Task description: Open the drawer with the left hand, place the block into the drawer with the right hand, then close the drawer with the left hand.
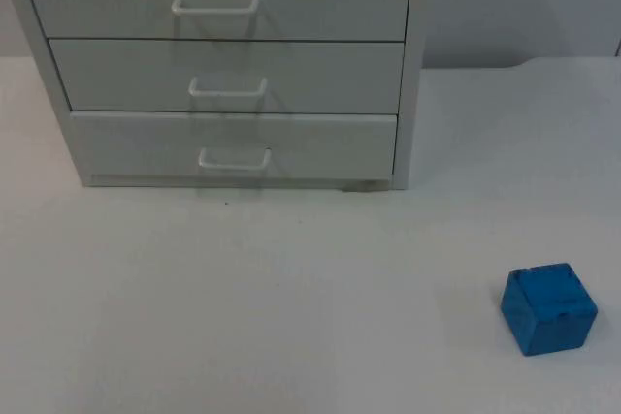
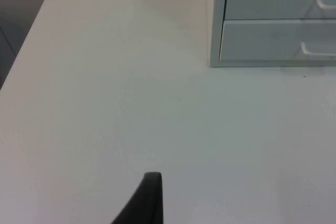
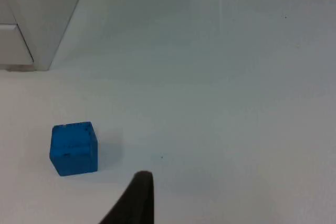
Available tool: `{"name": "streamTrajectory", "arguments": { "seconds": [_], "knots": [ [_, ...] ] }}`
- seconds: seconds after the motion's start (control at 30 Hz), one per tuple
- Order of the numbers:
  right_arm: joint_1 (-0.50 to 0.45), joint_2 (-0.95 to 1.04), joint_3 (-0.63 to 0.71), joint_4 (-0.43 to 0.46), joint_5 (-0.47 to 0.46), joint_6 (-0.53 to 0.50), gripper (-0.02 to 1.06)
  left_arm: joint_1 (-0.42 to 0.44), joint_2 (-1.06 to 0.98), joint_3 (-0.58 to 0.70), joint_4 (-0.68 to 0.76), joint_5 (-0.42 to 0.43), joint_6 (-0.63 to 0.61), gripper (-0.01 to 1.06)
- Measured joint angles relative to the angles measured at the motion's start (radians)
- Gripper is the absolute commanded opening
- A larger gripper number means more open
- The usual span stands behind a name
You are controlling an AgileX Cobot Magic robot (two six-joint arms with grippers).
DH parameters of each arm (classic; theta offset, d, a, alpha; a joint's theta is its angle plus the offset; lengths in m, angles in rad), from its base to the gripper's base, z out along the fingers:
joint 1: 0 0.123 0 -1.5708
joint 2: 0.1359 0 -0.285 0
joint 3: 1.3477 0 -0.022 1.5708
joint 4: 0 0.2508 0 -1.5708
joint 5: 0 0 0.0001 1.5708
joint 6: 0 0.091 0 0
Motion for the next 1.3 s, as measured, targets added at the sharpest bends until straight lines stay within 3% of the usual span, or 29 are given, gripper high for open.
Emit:
{"name": "streamTrajectory", "arguments": {
  "seconds": [0.13, 0.33, 0.53, 0.8, 1.3],
  "knots": [
    [0.0, 0.011, -0.029, 0.008, -0.007, 0.0, 1.04, 0.0, 0.004, -0.009, 0.0, -0.01, -0.004, 1.05],
    [0.0, 0.171, -0.123, 0.023, -0.098, 0.0, 1.04, 0.0, 0.134, -0.052, -0.016, -0.057, -0.038, 1.05],
    [0.0, 0.451, -0.177, 0.024, -0.193, -0.005, 1.04, 0.0, 0.37, -0.061, -0.063, -0.185, -0.038, 1.05],
    [0.0, 0.681, -0.181, 0.024, -0.218, -0.007, 1.04, 0.0, 0.594, -0.061, -0.071, -0.282, -0.01, 1.05],
    [0.0, 0.818, -0.181, 0.024, -0.245, -0.009, 1.04, 0.0, 0.685, -0.061, -0.079, -0.301, 0.011, 1.01]
  ]
}}
